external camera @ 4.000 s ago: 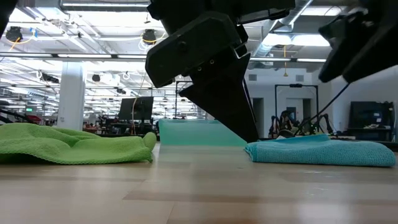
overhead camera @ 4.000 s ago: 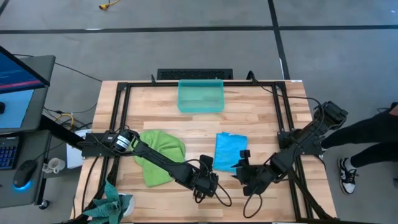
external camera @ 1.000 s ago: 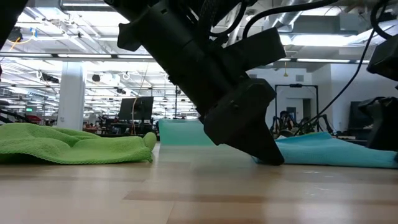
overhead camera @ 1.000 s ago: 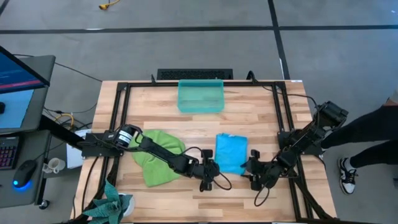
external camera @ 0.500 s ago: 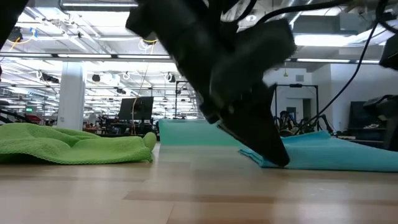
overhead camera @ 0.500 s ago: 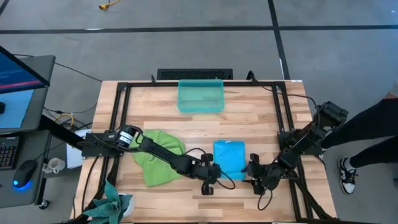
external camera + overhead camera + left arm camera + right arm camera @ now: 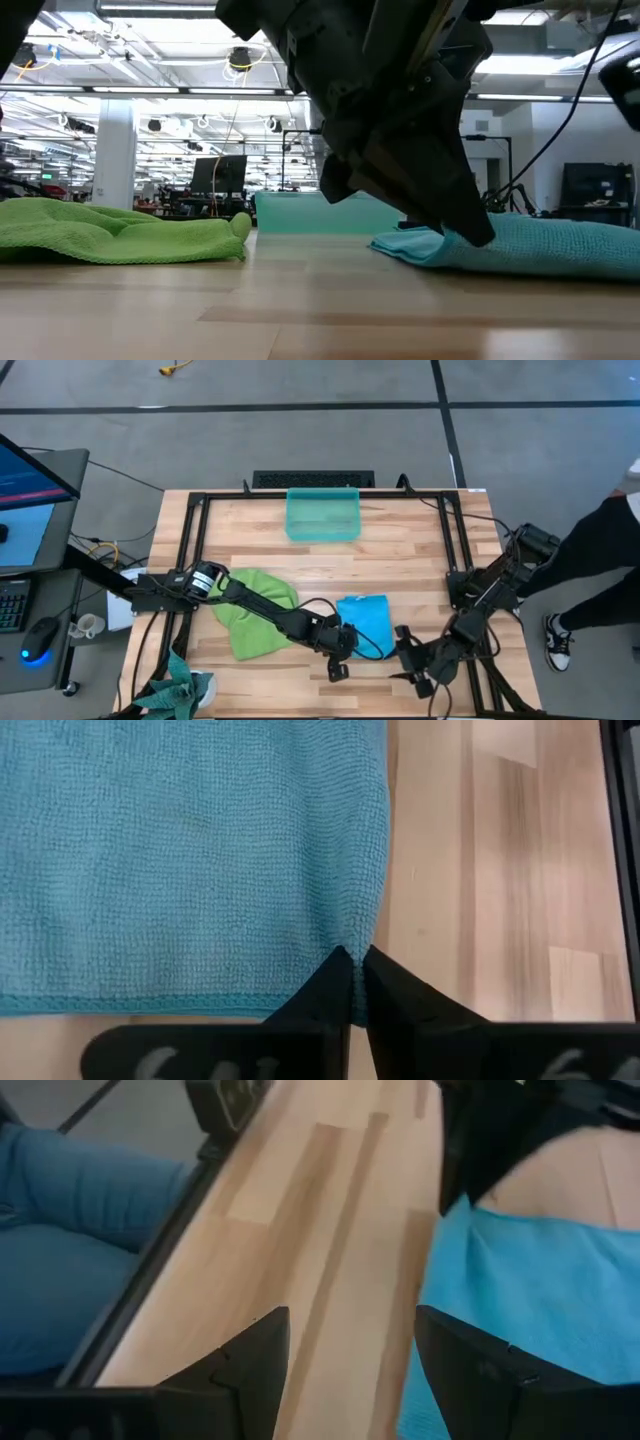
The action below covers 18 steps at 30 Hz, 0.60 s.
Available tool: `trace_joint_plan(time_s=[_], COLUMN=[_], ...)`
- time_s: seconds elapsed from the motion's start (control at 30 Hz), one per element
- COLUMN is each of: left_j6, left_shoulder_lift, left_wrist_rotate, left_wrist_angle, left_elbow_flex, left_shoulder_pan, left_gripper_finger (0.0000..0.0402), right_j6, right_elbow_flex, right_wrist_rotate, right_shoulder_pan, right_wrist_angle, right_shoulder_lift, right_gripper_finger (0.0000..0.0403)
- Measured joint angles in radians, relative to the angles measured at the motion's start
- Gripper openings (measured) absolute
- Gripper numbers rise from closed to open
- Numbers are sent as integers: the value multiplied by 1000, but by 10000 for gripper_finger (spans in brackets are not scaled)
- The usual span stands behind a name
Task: Roll microfiber towels into tight, uniform cylinder then place into a basket
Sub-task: Roll the blue microfiber cloth
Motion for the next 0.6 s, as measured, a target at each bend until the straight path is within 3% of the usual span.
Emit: trace_joint_plan(time_s=[0.6], left_j6=[-14], left_shoulder_lift=[-3], left_wrist_rotate=[-95], left_wrist_angle=[3], left_elbow_flex=[1], left_shoulder_pan=[7], left_gripper_finger=[11], right_j6=[78], right_elbow_flex=[-57], right_wrist_rotate=[0], right_shoulder_pan=[-38], right_wrist_angle=[113], right_shoulder_lift=[0], right_gripper_finger=[239])
